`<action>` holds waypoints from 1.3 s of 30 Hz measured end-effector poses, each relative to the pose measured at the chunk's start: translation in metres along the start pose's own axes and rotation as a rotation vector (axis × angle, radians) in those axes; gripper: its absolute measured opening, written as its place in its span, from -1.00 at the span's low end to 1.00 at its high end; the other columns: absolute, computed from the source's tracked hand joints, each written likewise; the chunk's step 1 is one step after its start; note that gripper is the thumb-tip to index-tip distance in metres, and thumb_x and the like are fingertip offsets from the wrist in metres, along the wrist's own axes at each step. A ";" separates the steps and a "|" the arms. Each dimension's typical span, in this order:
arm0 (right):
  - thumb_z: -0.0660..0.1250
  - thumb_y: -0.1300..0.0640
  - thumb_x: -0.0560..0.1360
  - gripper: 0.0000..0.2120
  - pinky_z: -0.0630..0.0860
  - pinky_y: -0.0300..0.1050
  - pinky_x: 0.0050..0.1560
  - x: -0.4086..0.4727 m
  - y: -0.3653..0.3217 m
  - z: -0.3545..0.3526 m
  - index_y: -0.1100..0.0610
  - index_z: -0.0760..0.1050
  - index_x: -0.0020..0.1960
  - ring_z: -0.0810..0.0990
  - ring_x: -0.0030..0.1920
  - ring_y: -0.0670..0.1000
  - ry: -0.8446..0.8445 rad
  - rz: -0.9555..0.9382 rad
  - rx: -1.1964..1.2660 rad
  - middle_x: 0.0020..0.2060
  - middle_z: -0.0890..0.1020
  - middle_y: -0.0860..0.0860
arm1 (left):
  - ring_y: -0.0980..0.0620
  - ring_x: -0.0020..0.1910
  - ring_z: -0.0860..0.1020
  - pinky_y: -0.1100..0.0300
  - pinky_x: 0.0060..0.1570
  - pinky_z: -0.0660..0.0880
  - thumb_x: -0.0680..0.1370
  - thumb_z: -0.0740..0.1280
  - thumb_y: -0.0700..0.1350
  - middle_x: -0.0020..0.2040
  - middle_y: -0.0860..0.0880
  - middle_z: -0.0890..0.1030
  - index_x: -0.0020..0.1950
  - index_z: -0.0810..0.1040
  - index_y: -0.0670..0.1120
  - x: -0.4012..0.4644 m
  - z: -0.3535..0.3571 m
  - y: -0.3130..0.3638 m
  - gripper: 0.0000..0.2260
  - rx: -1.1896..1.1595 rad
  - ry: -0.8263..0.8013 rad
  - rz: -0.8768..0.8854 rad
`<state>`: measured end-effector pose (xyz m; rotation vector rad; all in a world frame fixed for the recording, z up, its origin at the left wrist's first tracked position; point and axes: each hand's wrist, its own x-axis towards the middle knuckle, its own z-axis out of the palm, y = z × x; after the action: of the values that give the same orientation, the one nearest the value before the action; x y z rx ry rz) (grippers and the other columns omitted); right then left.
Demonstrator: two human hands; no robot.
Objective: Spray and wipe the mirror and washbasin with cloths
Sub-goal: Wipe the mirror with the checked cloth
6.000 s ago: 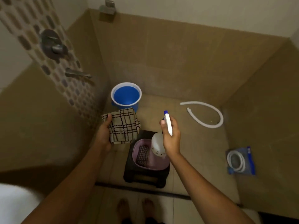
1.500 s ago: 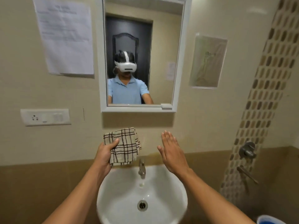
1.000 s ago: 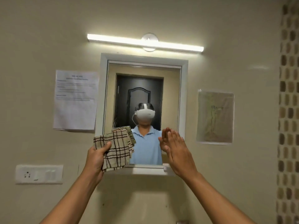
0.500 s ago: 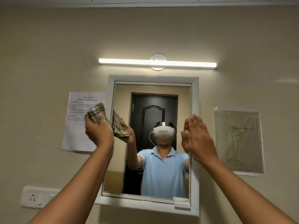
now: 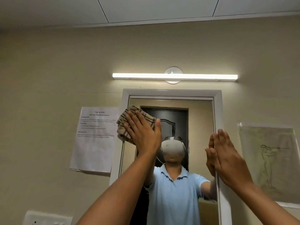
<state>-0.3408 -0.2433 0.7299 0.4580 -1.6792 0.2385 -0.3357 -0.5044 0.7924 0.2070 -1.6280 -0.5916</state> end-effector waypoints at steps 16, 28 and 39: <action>-0.12 0.29 0.36 -0.25 0.18 -0.05 0.45 0.004 0.022 -0.007 0.16 0.03 0.57 0.06 0.56 0.03 -0.073 -0.084 -0.132 0.57 0.06 0.07 | -0.07 0.58 -0.30 -0.11 0.53 -0.24 0.64 -0.03 0.24 0.61 -0.15 -0.24 0.61 -0.19 -0.10 0.018 0.015 0.032 -0.31 0.204 -0.075 0.661; -0.17 0.26 0.36 -0.24 0.28 -0.06 0.45 0.005 0.022 -0.012 0.14 -0.06 0.58 -0.02 0.57 0.02 -0.107 -0.087 -0.069 0.58 -0.01 0.06 | -0.04 0.58 -0.30 -0.07 0.52 -0.34 0.64 -0.10 0.26 0.61 -0.10 -0.24 0.61 -0.21 -0.08 -0.005 0.037 0.120 -0.33 0.204 -0.222 0.965; 0.08 0.39 0.40 -0.23 0.21 -0.04 0.45 0.003 0.020 -0.012 0.16 -0.03 0.58 0.02 0.57 0.04 -0.103 -0.060 -0.057 0.58 0.01 0.08 | -0.08 0.60 -0.15 -0.13 0.55 -0.17 0.64 -0.06 0.23 0.63 -0.12 -0.10 0.62 -0.07 -0.10 -0.027 0.040 0.099 -0.35 0.205 -0.180 1.077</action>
<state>-0.3394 -0.2209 0.7367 0.4839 -1.7652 0.1245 -0.3503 -0.3975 0.8162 -0.5719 -1.6946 0.3918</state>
